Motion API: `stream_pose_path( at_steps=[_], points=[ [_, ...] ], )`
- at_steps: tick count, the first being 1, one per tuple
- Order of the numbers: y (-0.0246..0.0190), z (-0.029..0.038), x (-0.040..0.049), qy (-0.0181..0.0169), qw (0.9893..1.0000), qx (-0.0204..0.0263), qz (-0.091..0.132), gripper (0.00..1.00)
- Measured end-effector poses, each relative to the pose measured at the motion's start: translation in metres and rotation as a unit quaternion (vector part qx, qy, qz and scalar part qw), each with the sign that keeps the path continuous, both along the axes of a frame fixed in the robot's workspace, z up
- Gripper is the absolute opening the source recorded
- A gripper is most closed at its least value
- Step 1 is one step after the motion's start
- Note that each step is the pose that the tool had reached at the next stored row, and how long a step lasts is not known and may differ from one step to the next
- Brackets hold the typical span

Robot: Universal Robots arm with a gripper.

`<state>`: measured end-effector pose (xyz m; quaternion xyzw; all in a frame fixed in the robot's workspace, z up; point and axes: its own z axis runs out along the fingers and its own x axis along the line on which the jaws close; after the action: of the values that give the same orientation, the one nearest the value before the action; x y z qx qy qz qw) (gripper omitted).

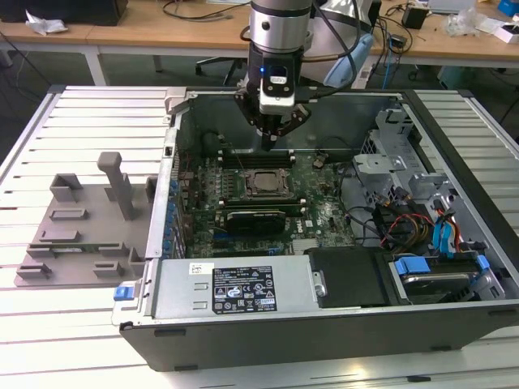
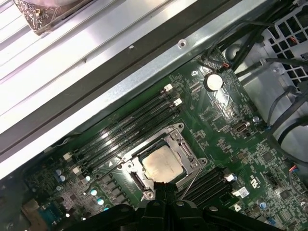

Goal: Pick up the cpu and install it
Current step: 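Install the first cpu locking lever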

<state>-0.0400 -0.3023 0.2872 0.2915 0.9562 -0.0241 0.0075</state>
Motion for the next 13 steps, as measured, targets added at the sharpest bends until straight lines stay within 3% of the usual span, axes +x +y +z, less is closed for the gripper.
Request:
stream_pose_path(
  at_steps=[13],
  points=[
    [0.0,0.0,0.0,0.0,0.9994,0.0,0.035,0.11]
  ],
)
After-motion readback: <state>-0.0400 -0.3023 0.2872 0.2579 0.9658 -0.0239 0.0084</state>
